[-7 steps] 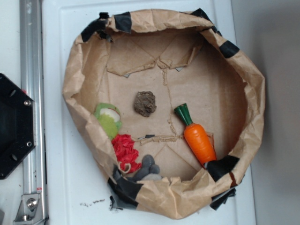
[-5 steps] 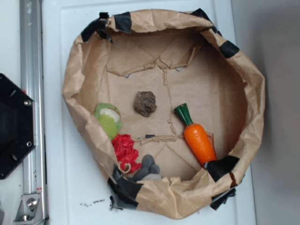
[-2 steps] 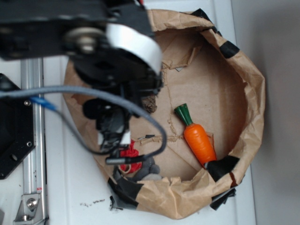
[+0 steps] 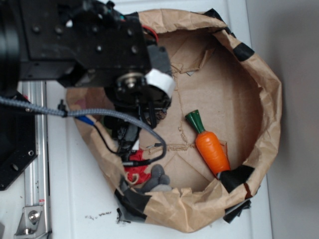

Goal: Grab the rock.

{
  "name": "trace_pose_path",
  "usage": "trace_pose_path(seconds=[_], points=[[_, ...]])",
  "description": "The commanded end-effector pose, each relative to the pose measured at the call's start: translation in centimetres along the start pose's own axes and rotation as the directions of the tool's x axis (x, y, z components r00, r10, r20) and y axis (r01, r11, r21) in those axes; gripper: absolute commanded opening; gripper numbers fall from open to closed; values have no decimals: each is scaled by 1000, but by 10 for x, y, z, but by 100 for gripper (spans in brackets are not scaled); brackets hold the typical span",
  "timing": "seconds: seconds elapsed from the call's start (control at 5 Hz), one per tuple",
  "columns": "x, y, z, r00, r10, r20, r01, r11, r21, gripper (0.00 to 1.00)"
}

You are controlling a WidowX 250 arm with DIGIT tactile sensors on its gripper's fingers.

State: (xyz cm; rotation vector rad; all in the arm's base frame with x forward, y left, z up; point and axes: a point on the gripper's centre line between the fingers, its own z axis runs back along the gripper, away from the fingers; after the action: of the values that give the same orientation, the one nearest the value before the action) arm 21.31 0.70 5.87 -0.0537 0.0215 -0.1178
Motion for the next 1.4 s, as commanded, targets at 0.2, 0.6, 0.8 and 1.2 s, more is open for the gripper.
trace_pose_path(seconds=[0.2, 0.6, 0.8, 1.2], points=[[53, 19, -17, 993, -24, 116, 9, 992, 126, 100], [45, 10, -12, 998, 8, 67, -19, 984, 178, 0], [42, 4, 38, 984, 76, 159, -104, 979, 174, 0], [43, 4, 138, 901, 237, 363, -326, 923, 205, 0]])
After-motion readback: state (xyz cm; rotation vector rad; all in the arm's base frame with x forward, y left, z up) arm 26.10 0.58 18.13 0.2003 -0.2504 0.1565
